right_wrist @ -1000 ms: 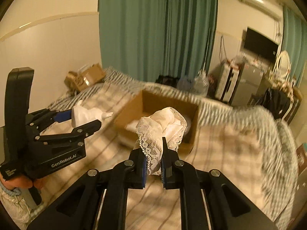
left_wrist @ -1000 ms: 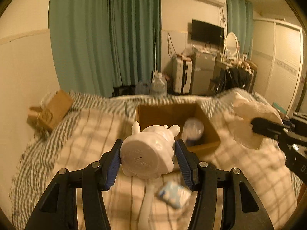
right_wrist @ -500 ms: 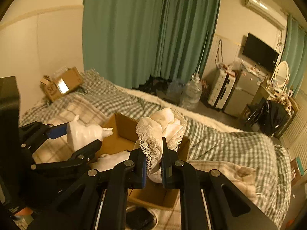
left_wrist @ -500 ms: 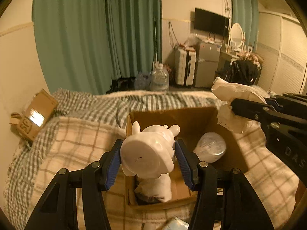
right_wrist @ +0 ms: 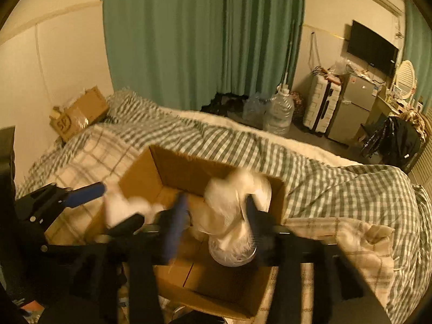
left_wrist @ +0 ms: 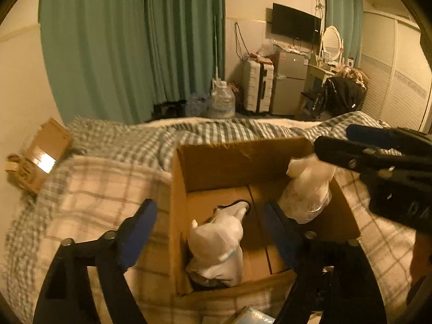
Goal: Organize objects
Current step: 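Release the toy figure and lace cloth into the box with both tools, then grasp the white tube with the left tool while the right tool grasps the black cup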
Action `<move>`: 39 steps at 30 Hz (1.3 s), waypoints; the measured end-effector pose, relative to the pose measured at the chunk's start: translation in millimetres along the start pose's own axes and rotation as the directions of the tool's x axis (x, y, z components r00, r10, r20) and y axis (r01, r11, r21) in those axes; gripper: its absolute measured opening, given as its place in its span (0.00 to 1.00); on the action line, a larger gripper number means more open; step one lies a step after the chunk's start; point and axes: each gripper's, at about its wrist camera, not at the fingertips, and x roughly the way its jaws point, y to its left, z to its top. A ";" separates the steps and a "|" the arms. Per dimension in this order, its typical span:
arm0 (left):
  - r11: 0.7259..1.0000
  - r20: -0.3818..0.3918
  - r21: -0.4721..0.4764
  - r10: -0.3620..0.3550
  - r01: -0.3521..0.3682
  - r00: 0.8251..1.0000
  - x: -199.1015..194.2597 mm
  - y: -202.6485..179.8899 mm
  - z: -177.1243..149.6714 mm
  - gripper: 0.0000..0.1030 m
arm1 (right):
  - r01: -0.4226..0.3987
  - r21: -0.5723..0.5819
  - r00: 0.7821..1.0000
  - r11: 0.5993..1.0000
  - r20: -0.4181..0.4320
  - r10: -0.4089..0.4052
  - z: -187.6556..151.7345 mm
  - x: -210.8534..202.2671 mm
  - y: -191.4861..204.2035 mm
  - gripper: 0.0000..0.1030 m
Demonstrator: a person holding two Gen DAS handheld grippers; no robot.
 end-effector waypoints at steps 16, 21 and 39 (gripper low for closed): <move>0.998 0.053 -0.009 0.058 -0.057 0.997 -129.7 17.1 -48.9 0.86 | 0.066 -0.063 0.993 0.996 0.103 -0.059 -52.5 -169.7 28.0 0.70; 0.998 -0.005 -0.017 0.067 -0.067 0.998 -116.6 15.9 -87.9 0.86 | 0.056 -0.033 0.996 0.998 0.074 -0.053 -94.6 -163.2 36.7 0.70; 0.998 -0.365 0.069 0.021 0.005 0.931 -6.0 -13.5 -177.9 0.21 | -0.028 0.072 0.991 0.997 -0.129 0.037 -168.6 -72.5 29.1 0.70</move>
